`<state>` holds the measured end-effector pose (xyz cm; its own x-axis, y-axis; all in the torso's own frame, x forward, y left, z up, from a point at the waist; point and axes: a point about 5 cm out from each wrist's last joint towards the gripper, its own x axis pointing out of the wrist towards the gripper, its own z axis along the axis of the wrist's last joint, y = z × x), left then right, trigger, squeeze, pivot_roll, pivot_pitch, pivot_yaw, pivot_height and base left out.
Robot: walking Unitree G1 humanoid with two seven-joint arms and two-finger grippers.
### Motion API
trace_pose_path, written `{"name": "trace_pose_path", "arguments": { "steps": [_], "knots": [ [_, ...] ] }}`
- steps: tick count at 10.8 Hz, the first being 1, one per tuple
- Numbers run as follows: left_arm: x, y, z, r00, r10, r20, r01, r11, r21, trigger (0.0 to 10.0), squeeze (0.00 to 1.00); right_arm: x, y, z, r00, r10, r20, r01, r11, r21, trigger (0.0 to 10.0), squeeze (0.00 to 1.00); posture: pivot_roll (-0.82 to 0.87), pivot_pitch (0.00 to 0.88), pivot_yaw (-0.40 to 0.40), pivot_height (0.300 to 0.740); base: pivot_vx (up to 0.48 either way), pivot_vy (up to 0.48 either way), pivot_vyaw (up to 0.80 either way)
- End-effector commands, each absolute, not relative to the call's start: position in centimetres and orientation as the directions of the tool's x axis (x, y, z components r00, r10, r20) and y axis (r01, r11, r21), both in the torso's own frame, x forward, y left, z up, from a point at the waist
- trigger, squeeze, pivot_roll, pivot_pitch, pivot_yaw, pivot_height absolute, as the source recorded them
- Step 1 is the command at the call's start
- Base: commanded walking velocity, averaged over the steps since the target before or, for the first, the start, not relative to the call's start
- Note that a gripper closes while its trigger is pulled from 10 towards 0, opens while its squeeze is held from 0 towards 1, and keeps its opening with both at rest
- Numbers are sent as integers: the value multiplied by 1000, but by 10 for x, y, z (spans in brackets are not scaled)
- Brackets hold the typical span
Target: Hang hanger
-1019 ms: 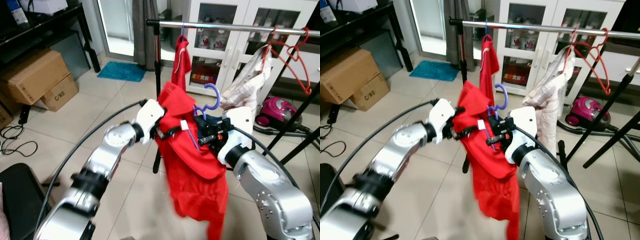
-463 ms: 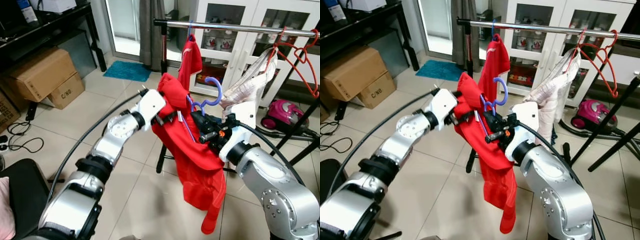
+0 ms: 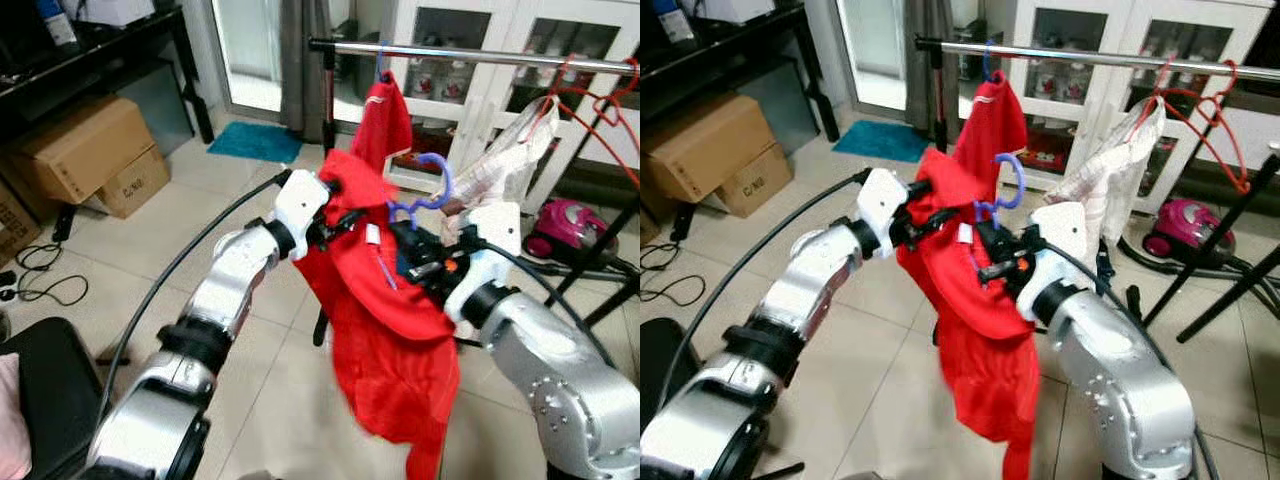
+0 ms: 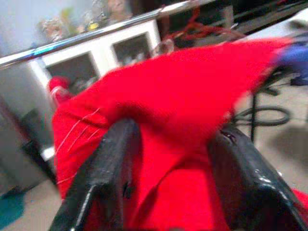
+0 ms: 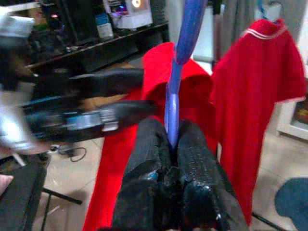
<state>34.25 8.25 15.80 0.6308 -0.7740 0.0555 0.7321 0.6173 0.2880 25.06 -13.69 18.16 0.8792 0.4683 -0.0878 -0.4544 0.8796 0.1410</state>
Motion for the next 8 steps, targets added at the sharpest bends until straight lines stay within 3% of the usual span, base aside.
{"name": "trace_pose_path", "arguments": {
  "steps": [1, 3, 5, 7, 8],
  "knots": [
    [341, 84, 162, 615, -787, 59, 740, 601, 301, 0, 0, 253, -138, 190, 881, 470, -44, -461, 877, 136, 10000, 0, -112, 0, 74, 740, 0, 0, 0],
    [322, 103, 172, 631, -769, 104, 687, 616, 386, 0, 0, 253, -151, 186, 889, 454, -62, -441, 884, 154, 10000, 0, -129, 0, 104, 740, 0, 0, 0],
    [322, 118, 168, 754, -647, 115, 572, 733, 368, 0, 0, 253, -155, 185, 884, 462, -70, -448, 881, 152, 10000, 0, -122, 0, 90, 740, 0, 0, 0],
    [324, 112, 172, 749, -650, 131, 584, 740, 334, 353, 0, 256, -156, 187, 879, 472, -68, -459, 875, 153, 10000, 0, -120, 0, 74, 740, 0, 0, 0],
    [321, 103, 171, 721, -681, 124, 628, 719, 298, 10000, 1000, 257, -157, 187, 877, 476, -73, -462, 874, 151, 10000, 0, -120, 0, 72, 740, 0, 0, 0]
  ]
}}
